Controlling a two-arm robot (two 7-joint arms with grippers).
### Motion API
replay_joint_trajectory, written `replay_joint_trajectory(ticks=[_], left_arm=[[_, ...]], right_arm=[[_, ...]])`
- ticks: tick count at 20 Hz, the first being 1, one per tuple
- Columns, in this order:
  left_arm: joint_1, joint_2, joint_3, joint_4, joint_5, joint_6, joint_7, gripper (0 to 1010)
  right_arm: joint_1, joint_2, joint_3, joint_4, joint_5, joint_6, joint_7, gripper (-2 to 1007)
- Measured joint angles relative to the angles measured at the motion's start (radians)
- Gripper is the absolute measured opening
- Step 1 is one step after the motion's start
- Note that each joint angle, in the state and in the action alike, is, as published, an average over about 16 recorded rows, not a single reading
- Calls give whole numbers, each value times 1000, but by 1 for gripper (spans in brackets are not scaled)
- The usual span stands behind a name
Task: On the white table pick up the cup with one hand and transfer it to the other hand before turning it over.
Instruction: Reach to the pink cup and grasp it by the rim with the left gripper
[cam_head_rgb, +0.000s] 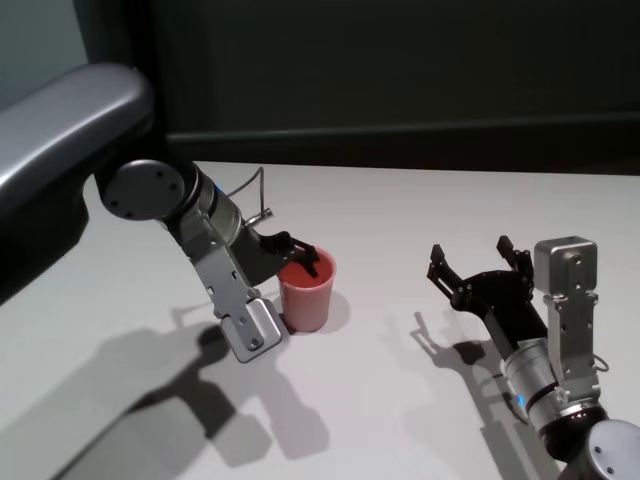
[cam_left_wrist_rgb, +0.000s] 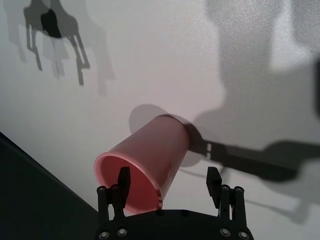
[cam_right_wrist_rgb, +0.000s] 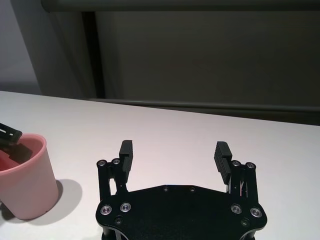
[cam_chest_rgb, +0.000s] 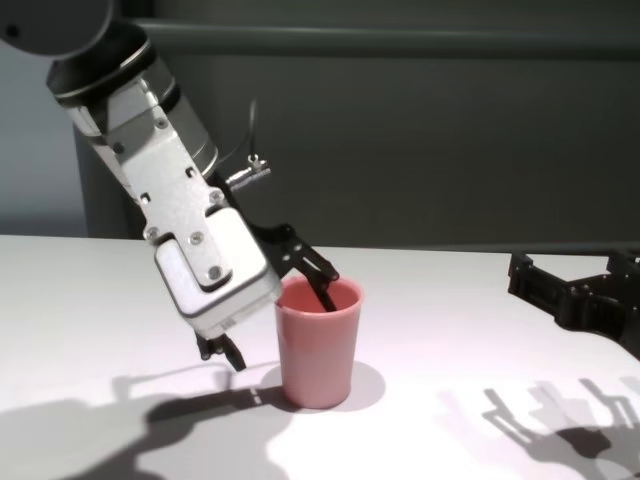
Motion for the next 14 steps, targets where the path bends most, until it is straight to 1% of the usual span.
replay_joint_trajectory(ticks=[7, 14], left_arm=[[-18, -10, 29, 13, 10, -6, -6, 1001], [-28, -11, 49, 20, 17, -5, -1, 1001]], right_arm=[[0, 0, 0, 0, 0, 0, 0, 1002], [0, 0, 0, 0, 0, 0, 0, 1002]])
